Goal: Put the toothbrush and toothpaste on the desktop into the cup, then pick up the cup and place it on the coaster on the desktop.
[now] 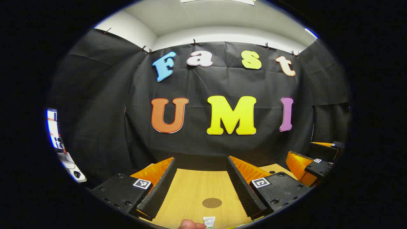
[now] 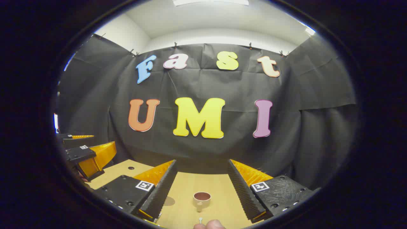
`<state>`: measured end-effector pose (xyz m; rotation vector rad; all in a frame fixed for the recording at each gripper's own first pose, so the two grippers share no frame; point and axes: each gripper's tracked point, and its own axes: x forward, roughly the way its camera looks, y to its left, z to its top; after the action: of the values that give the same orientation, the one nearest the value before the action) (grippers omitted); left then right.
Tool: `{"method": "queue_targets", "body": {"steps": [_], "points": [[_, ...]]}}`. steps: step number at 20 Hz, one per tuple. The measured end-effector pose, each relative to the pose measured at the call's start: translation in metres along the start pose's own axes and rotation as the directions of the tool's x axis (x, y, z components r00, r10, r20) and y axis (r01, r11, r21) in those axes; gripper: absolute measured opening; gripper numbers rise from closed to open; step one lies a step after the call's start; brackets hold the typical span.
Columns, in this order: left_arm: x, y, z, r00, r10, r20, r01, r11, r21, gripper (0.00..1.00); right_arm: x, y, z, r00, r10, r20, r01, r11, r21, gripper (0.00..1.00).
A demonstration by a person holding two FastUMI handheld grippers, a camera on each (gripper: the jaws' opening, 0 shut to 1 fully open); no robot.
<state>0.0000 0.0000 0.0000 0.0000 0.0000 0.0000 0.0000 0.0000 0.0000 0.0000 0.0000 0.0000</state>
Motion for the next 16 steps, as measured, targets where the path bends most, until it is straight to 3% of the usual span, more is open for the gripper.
{"method": "queue_targets", "body": {"steps": [16], "points": [[0.0041,0.0006,-0.0026,1.000,-0.011,-0.005,0.011,1.000,0.024,0.98,0.0077,0.0040,-0.0049,1.000,0.006,-0.017,-0.006,1.000,0.013,0.98]]}}
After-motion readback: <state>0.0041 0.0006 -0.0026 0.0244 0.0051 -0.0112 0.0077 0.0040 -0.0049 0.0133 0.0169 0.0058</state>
